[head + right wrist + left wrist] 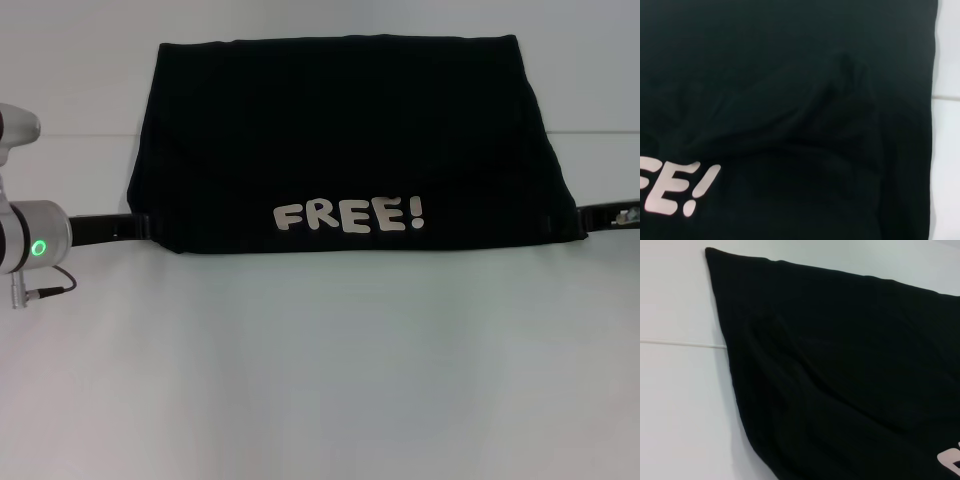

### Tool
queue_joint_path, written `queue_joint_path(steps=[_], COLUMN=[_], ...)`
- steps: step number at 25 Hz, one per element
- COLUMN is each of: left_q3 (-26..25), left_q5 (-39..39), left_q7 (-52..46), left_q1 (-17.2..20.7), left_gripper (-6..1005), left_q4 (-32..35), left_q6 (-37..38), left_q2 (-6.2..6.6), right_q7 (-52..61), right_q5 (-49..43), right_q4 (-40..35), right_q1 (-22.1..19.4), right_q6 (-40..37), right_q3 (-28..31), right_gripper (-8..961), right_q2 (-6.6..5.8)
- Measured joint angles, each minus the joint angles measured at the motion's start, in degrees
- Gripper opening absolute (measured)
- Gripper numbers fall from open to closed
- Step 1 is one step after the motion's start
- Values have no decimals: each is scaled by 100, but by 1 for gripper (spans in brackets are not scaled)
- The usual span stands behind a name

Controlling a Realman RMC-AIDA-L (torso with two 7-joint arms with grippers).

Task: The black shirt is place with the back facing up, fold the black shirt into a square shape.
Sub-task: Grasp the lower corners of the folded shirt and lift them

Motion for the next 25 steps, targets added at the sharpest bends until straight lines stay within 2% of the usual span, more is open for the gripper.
queue_joint_path(steps=[8,12,17,23,25], left_q3=[-1,0,0,-3,-12], left_q5=[0,-1,-1,-15,-15], left_q7=[-17,-18,-76,-102,-193], left_q1=[0,0,0,15,61], left_gripper=[29,32,36,41,42], left_q4=[-17,-18,-6,17,136], left_q6=[-89,-92,-92,-60,66], left_q2=[0,0,0,0,-8], right_q7=[-98,-91,-93,-130,-194], right_q5=[-24,-9,11,93,257], right_q4=[68,60,-2,-106,-215], right_q1=[34,-21,-75,-178,-274], right_q6=[64,-15,-175,-413,-582], right_q3=[-21,-2,31,67,73], right_gripper=[581,573,311,75,45], right_q2=[71,67,27,-18,-39])
